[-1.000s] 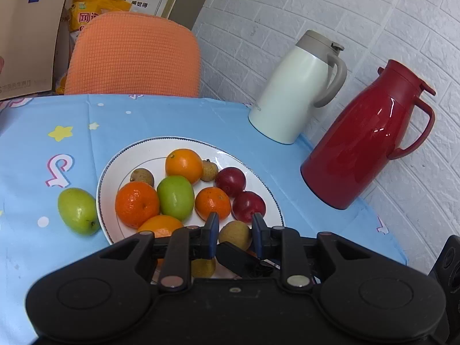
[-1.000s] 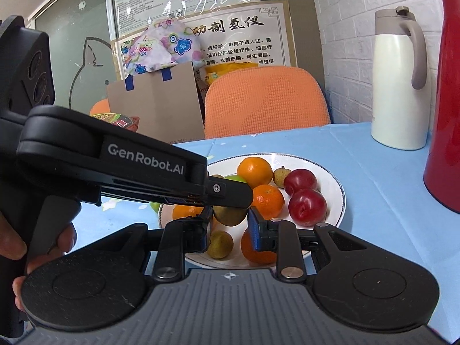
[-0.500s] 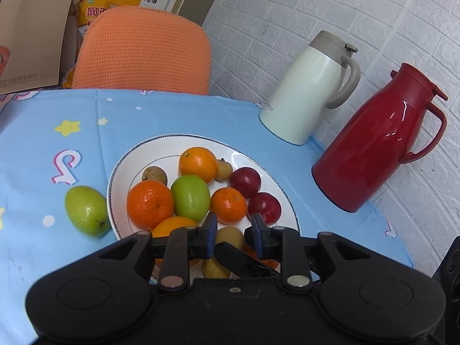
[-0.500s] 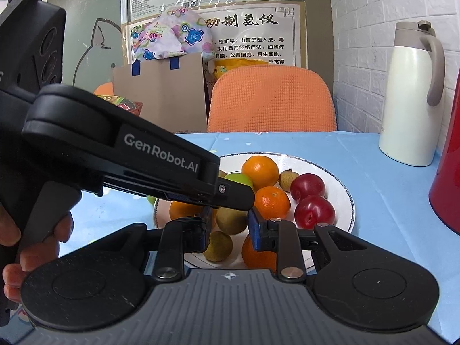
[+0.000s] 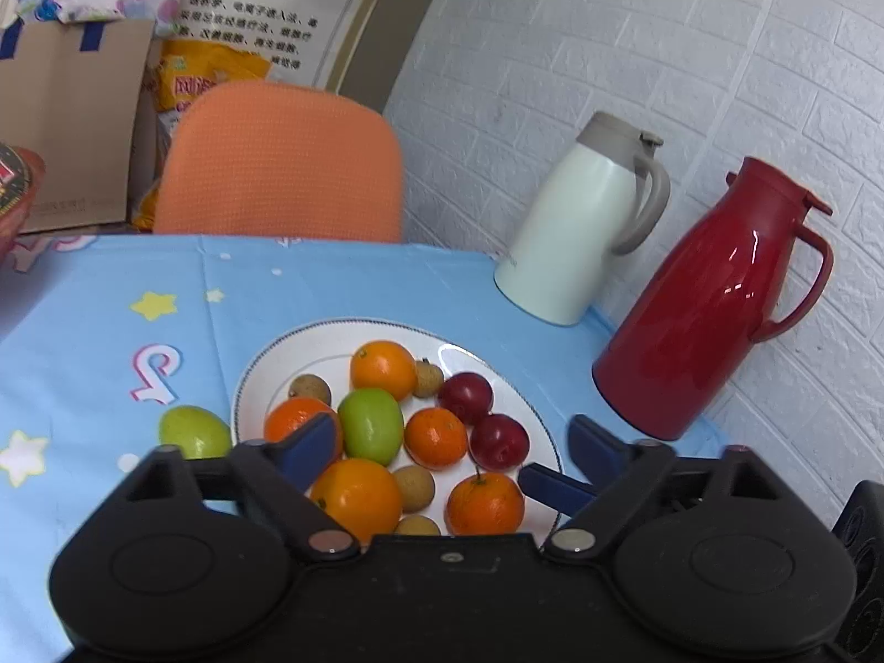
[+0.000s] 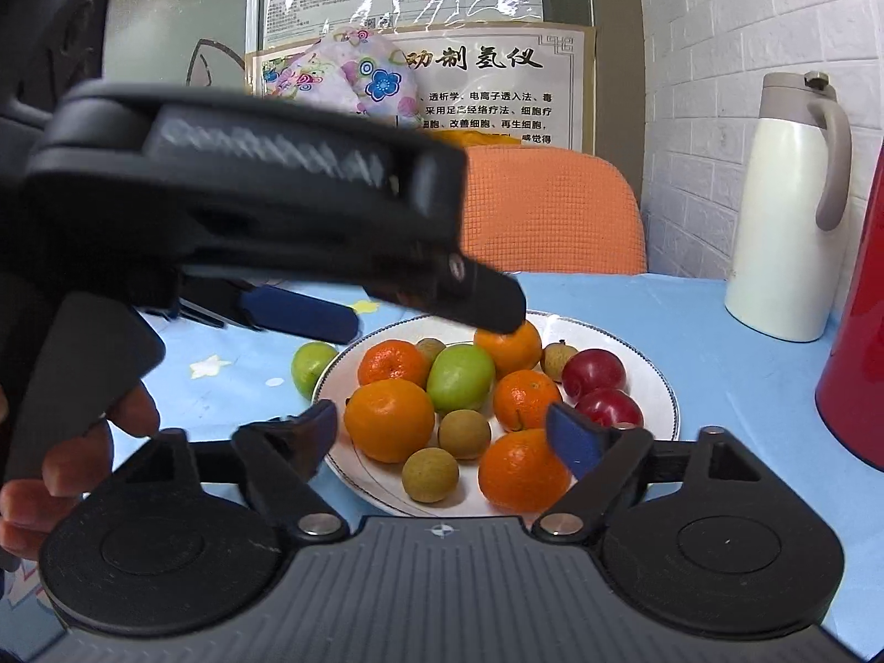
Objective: Organize fruits
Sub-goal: 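Open both tools to drop the longan onto the plate, then withdraw both open tools toward the green mango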
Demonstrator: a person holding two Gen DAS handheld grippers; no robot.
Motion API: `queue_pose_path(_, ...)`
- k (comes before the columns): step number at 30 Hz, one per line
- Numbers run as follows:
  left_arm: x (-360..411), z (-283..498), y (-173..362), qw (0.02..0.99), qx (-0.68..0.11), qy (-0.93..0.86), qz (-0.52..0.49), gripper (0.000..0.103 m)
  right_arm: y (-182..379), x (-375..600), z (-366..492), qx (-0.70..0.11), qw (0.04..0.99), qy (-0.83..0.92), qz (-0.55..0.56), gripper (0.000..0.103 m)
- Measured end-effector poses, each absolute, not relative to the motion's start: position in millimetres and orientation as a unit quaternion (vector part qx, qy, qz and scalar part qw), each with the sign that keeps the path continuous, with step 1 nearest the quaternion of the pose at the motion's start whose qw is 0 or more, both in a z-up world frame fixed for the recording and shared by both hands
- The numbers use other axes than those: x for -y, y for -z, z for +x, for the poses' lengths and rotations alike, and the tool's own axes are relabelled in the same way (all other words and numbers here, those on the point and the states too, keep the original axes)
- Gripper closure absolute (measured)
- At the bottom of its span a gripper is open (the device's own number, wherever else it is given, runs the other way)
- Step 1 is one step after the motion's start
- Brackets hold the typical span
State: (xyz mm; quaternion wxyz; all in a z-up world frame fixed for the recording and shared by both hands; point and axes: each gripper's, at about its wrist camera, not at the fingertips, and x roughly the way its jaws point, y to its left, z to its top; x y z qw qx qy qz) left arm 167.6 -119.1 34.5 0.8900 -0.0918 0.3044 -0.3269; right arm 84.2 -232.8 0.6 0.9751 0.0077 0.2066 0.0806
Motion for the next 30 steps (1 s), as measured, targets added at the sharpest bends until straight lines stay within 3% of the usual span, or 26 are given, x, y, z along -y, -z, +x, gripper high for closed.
queue_pose_path(30, 11.2, 164.3, -13.3, 0.902, -0.345, 0.178, -0.188, 0.000, -5.0, 201.6, 73.0, -0.220, 0.970, -0.101, -0.022, 0.000)
